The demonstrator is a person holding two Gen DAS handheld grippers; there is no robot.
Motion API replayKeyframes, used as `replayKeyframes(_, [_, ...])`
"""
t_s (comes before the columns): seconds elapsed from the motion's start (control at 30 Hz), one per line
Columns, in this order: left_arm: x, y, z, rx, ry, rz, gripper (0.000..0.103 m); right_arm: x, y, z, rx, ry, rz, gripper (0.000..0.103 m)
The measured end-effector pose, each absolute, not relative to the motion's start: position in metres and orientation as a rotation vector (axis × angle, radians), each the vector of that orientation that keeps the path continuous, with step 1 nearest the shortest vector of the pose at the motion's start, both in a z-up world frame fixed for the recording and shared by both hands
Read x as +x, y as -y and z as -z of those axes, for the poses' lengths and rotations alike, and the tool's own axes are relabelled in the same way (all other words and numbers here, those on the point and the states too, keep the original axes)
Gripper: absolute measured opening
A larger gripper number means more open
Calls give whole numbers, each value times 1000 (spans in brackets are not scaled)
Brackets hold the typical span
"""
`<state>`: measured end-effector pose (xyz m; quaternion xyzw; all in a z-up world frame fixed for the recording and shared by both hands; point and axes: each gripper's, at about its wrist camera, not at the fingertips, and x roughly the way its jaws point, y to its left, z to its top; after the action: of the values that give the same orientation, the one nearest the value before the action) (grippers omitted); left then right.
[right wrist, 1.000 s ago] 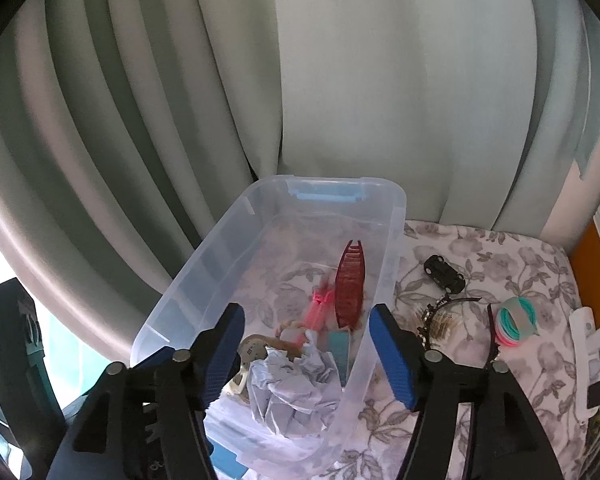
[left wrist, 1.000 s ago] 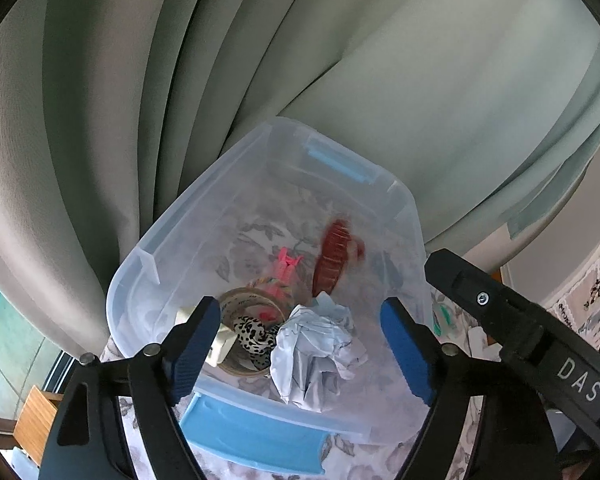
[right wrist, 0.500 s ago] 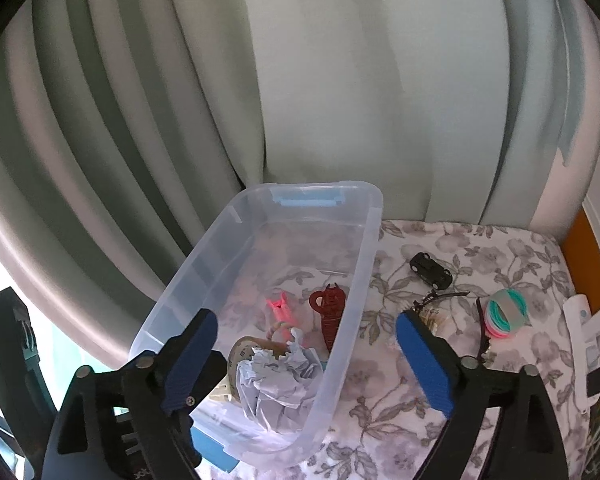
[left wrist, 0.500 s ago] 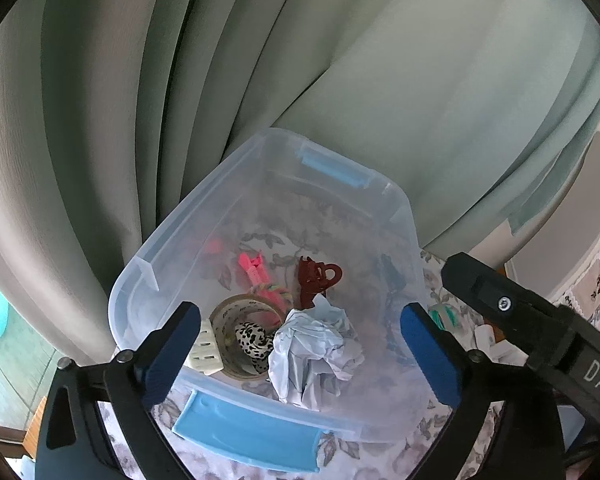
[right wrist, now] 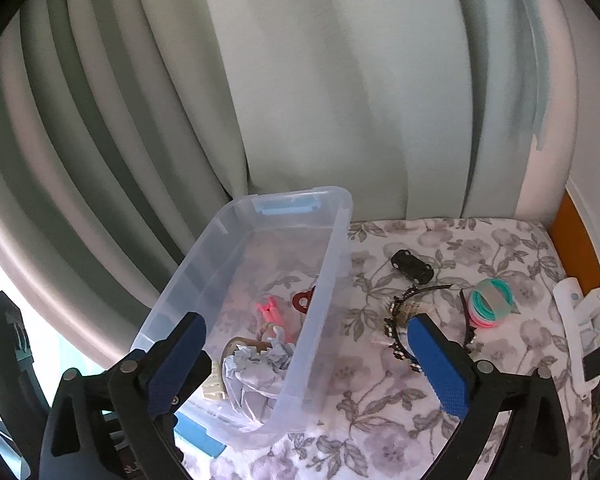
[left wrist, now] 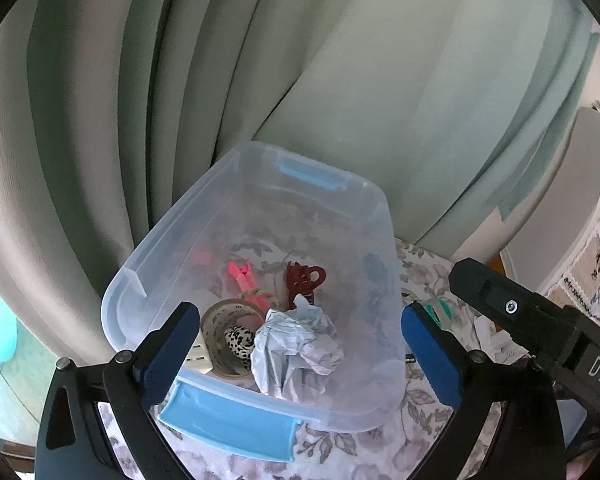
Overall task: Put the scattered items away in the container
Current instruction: 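Withdraw both grippers from the box toward the black headband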
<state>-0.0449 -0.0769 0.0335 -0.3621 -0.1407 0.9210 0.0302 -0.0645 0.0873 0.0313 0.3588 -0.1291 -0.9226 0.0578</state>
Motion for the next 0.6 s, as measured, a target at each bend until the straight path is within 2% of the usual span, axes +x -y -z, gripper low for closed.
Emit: replayKeyframes(0.6, [-25,16,-53,-1000,298,-2850,101,-17,-157,-38,972,505,2874,103])
